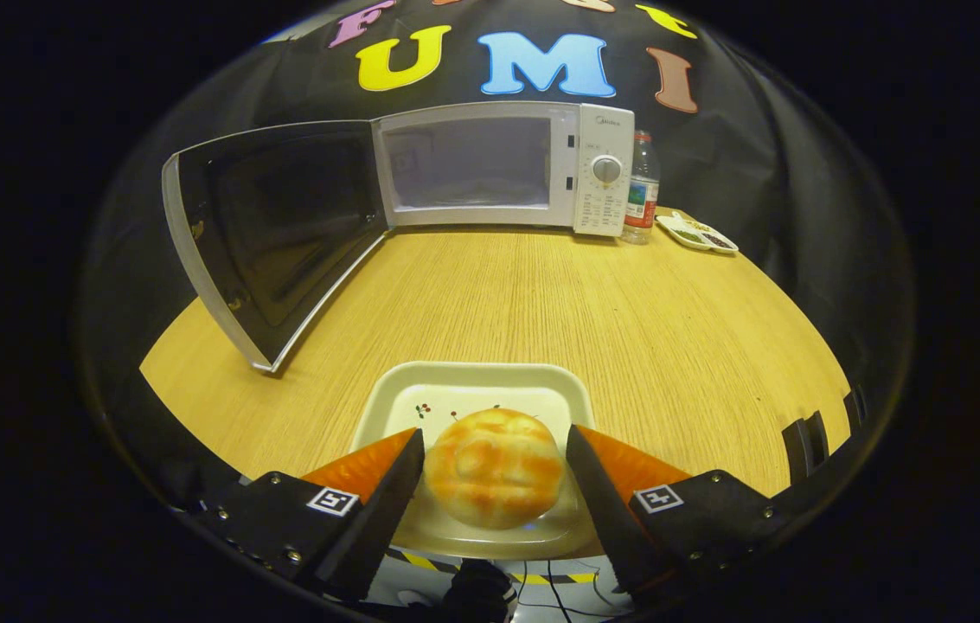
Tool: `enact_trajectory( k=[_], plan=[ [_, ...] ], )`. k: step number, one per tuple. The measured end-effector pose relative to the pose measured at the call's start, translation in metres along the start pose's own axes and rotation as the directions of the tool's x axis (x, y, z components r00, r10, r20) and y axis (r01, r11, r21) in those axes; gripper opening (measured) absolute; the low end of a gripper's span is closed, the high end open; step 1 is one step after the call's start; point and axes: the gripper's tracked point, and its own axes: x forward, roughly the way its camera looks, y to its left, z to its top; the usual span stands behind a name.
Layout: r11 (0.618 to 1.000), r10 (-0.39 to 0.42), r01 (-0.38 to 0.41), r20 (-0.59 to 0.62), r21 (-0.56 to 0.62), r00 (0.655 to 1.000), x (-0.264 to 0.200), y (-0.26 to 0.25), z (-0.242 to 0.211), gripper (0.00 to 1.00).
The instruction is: Open the microwave, put the food inside, and close the microwave door.
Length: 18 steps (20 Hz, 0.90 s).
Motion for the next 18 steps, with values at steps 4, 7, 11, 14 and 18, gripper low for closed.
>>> enact_trajectory(
  k=[4,7,11,14,18],
  plan=[
    [0.999,0.016,-0.016,-0.020,0.028,1.000,0.001,0.003,-0.005,0.90],
    [0.997,0.057,-0.056,-0.007,0.062,0.998,-0.003,0.006,0.001,0.81],
    [0.982,0.110,-0.116,0.047,0.150,0.993,-0.007,0.015,0.033,0.81],
    [0.961,0.150,-0.169,0.101,0.220,0.983,-0.003,0.020,0.069,0.81],
    [0.943,0.184,-0.220,0.162,0.250,0.970,0.010,0.022,0.114,0.81]
  ],
)
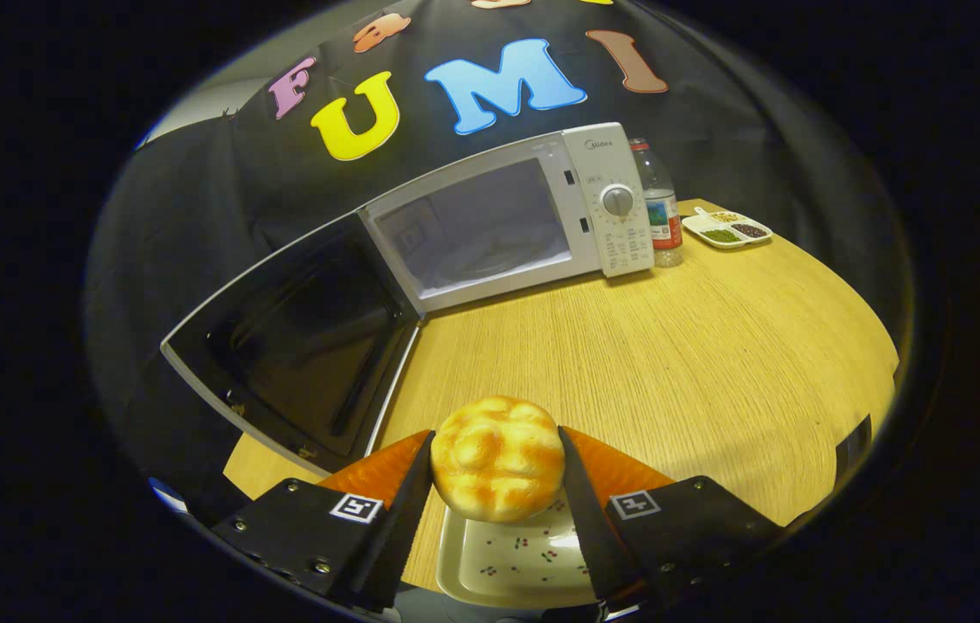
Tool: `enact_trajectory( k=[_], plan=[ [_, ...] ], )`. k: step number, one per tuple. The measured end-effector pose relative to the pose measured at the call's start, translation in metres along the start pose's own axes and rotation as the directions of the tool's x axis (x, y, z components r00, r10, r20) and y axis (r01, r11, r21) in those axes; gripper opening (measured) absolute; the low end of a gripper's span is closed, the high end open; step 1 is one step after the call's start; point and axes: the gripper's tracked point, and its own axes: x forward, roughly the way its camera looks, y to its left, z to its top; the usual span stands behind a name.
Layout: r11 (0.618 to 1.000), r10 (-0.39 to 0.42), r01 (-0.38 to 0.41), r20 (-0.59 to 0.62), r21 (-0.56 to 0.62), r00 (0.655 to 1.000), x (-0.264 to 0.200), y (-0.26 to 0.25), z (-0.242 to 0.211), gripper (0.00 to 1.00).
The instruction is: Open the microwave, put the food inside, and close the microwave door.
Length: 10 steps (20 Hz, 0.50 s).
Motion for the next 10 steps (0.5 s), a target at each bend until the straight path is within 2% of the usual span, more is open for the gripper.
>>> enact_trajectory(
  k=[10],
  plan=[
    [0.994,0.100,-0.102,0.039,0.046,0.994,0.076,0.019,0.071,0.81]
  ],
)
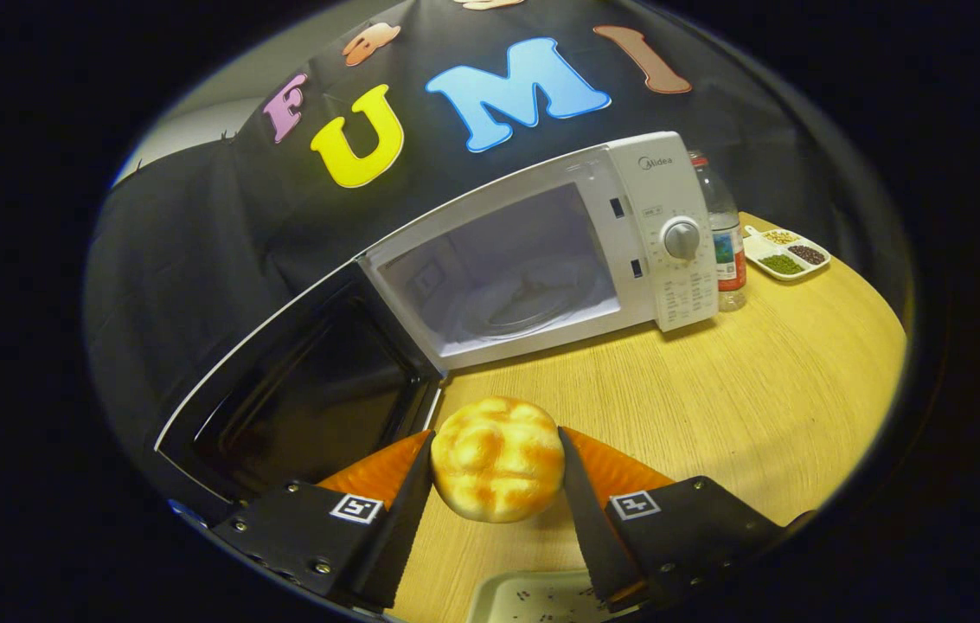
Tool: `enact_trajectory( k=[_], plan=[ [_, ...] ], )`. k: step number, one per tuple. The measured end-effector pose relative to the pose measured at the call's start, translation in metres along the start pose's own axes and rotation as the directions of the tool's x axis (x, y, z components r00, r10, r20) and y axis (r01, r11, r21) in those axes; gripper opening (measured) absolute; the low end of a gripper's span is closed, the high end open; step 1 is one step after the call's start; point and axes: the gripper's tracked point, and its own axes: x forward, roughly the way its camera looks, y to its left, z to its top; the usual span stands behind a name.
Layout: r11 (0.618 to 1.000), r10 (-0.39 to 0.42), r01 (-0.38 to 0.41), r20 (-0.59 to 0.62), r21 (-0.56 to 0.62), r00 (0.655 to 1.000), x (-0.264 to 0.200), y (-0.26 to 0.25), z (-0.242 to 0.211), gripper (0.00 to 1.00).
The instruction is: Open the microwave, put the food inside, and close the microwave door.
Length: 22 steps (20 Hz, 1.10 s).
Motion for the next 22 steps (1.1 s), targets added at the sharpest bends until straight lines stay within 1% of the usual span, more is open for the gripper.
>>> enact_trajectory(
  k=[7,11,17,22],
  plan=[
    [0.997,0.050,-0.052,0.025,0.054,0.998,0.057,0.008,0.030,0.80],
    [0.995,0.062,-0.066,0.045,0.075,0.997,0.083,0.008,0.043,0.80],
    [0.995,0.046,-0.052,0.072,0.081,0.996,0.123,-0.001,0.064,0.80],
    [0.997,0.023,-0.029,0.084,0.072,0.996,0.156,-0.007,0.071,0.80]
  ],
)
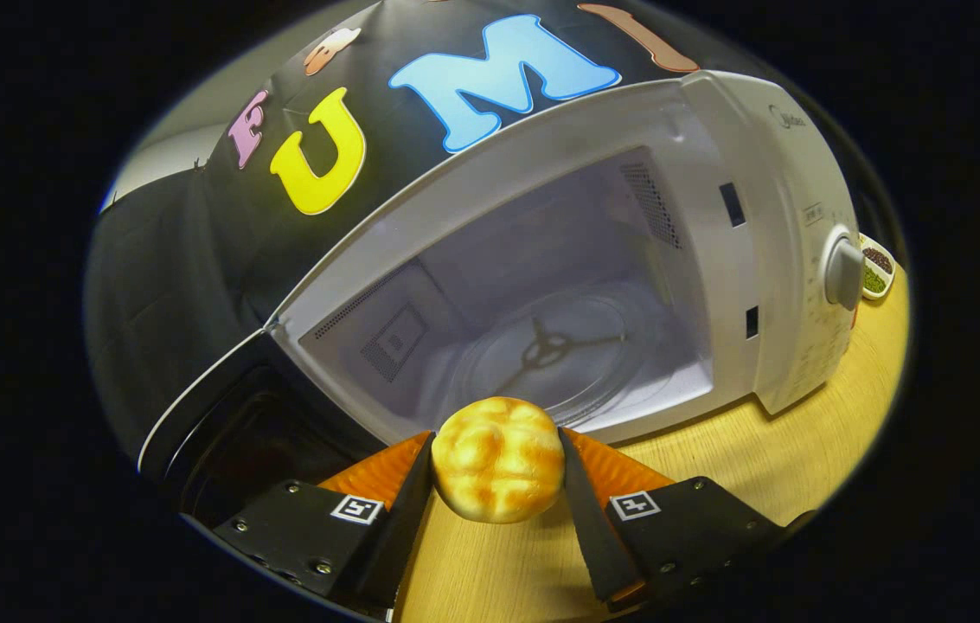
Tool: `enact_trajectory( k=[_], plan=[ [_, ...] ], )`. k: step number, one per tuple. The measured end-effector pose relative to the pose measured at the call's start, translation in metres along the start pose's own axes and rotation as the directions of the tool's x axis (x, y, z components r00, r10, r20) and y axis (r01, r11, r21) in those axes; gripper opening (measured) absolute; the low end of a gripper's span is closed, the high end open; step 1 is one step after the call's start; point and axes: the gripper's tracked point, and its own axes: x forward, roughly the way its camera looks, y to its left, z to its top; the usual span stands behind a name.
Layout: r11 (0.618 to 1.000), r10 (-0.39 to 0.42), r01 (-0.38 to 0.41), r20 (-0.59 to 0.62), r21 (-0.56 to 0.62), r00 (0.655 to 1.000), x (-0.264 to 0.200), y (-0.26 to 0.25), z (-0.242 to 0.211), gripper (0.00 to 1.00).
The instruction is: Open the microwave, put the food inside, and close the microwave door.
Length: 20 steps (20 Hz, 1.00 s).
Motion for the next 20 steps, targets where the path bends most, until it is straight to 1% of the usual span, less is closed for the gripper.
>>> enact_trajectory(
  k=[7,12,13,14,15,17,20],
  plan=[
    [0.996,-0.041,0.038,0.045,0.076,0.998,0.036,-0.010,0.015,0.80],
    [0.993,-0.081,0.073,0.077,0.095,0.994,0.050,-0.016,0.022,0.80],
    [0.992,-0.089,0.081,0.084,0.096,0.992,0.052,-0.017,0.023,0.82],
    [0.991,-0.102,0.094,0.087,0.095,0.991,0.053,-0.020,0.024,0.86],
    [0.992,-0.097,0.088,0.094,0.094,0.991,0.054,-0.019,0.025,0.88],
    [0.992,-0.096,0.087,0.101,0.088,0.990,0.053,-0.016,0.028,0.98],
    [0.994,-0.094,0.088,0.099,0.064,0.991,0.047,-0.012,0.027,0.97]
  ],
)
